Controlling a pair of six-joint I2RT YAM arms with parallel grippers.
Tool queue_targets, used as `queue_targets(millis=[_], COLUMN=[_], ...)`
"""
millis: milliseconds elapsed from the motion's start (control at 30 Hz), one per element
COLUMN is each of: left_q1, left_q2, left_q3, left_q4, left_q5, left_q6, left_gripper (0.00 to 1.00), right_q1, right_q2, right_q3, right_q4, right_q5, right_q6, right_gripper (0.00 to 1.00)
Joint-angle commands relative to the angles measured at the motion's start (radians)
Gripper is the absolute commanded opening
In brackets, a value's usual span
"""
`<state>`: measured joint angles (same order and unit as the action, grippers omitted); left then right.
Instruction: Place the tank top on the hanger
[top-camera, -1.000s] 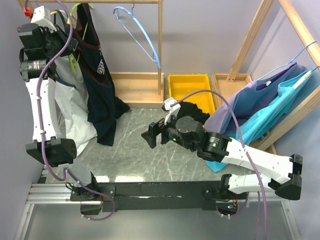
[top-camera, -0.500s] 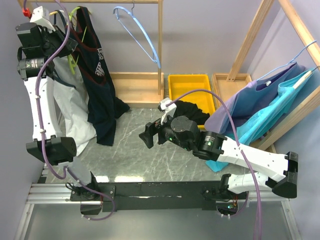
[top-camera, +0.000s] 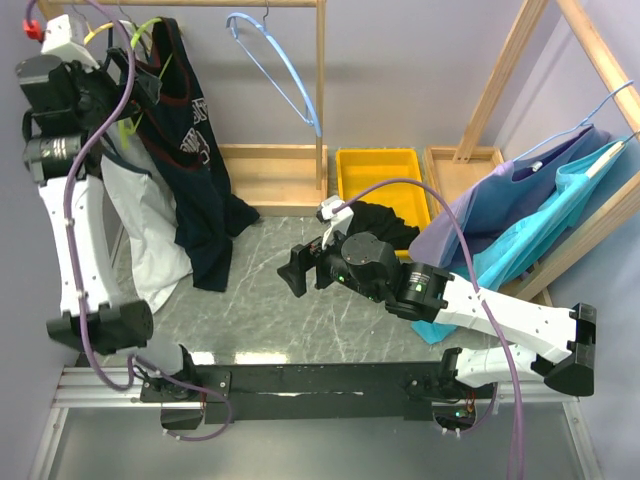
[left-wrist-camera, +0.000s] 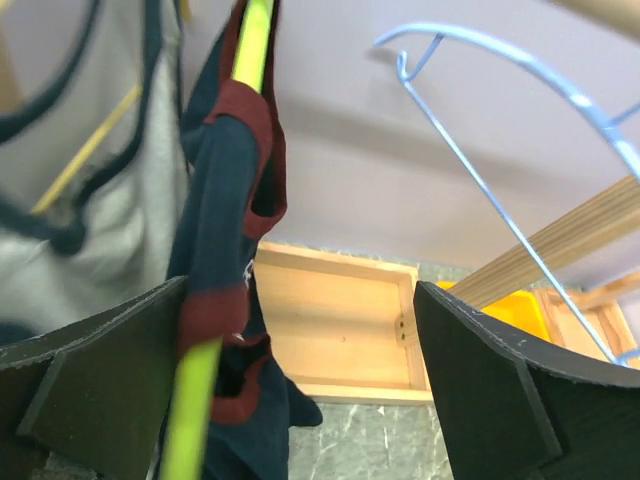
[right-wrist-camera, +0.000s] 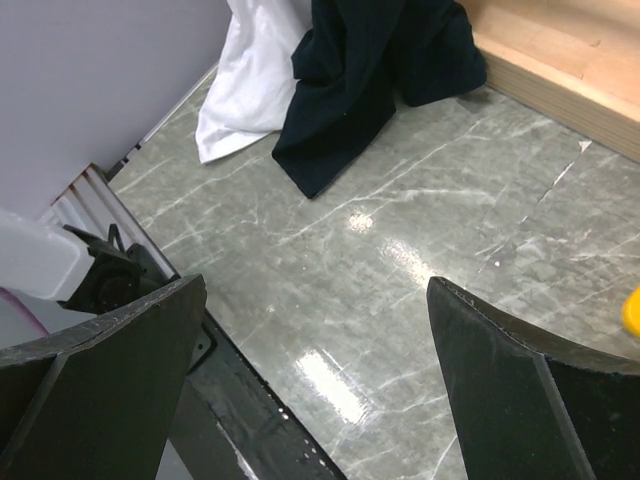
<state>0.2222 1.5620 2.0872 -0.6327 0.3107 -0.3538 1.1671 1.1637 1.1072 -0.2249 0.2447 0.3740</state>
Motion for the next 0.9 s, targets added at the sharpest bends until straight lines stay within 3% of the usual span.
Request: queue_targets(millis=[0, 167, 367, 567, 800, 867], left_q1=[0.002, -0.020, -0.210, -0.538, -0.993, -1.044], left_q2=[-0.163, -0.301, -0.497, -0.620, -0.658, -0.671], left_q3=[-0.024, -0.188, -0.475, -0.798, -1.171, -1.263], left_q4=[0.064, 0.159, 0.235, 0.306, 0.459, 0.513], left_q5=[-0.064, 0.068, 0.030, -0.102, -0.376, -0.449], left_q6=[0.006, -0.102, -0.139, -0.157, -0.208, -0.229], left_gripper=[0.99, 0.99, 0.99, 0.99, 1.00, 1.00], right_q1=[0.008, 0.008, 0.006, 0.006, 0.008, 0.006], right_q2=[-0.029, -0.056, -0.107, -0.241, -0.404, -0.424], right_q3=[0.020, 0.011, -0.041, -0.145, -0.291, -0.319], right_q4=[0.029, 0.022, 0.007, -0.027, -0.059, -0.080], right_q5=[0.034, 0.086, 0.191, 0.304, 0.334, 0.334], right_q6=[0.008, 0.005, 0.026, 0.080, 0.157, 0.184], right_gripper=[1.00, 1.00, 1.00, 1.00, 1.00, 1.00])
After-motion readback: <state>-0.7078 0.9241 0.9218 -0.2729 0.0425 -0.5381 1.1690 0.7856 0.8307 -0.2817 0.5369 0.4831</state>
